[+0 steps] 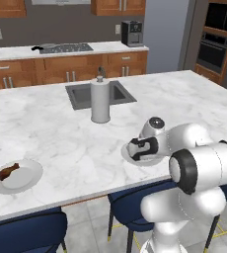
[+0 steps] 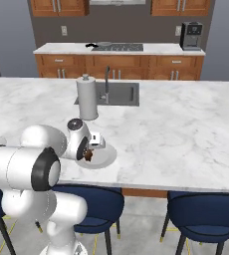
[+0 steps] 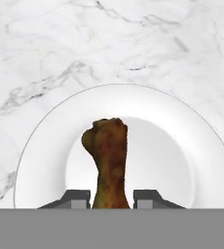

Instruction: Take the chicken drumsticks from the pan and place one on each plate on the dining counter.

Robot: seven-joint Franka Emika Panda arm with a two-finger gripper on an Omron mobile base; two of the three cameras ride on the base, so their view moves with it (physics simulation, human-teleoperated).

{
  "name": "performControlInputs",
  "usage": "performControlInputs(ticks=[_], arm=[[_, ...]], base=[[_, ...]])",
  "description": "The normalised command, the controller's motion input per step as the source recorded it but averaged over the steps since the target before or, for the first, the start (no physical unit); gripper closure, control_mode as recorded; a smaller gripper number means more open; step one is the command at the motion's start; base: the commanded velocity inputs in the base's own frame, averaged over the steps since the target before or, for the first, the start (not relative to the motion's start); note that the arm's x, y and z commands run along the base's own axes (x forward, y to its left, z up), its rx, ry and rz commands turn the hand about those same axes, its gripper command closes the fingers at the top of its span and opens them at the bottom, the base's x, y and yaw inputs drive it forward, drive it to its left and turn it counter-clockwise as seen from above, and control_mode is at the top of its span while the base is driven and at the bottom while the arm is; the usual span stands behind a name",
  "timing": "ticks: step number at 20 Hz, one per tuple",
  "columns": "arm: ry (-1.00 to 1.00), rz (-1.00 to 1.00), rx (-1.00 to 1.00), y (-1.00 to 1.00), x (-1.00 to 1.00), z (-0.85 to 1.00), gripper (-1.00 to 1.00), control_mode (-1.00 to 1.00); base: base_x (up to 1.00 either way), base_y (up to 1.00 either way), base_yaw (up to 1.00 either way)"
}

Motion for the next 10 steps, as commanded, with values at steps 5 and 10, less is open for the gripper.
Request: performControlInputs(ticks=[5, 10], arm=[[0.32, 0.00, 0.00, -0.03, 0.19, -0.21, 1.00, -1.00], [0.19, 0.00, 0.00, -0.09, 0.16, -0.15, 1.00, -1.00]], base=[[0.00, 0.00, 0.00], [0.00, 0.00, 0.00]])
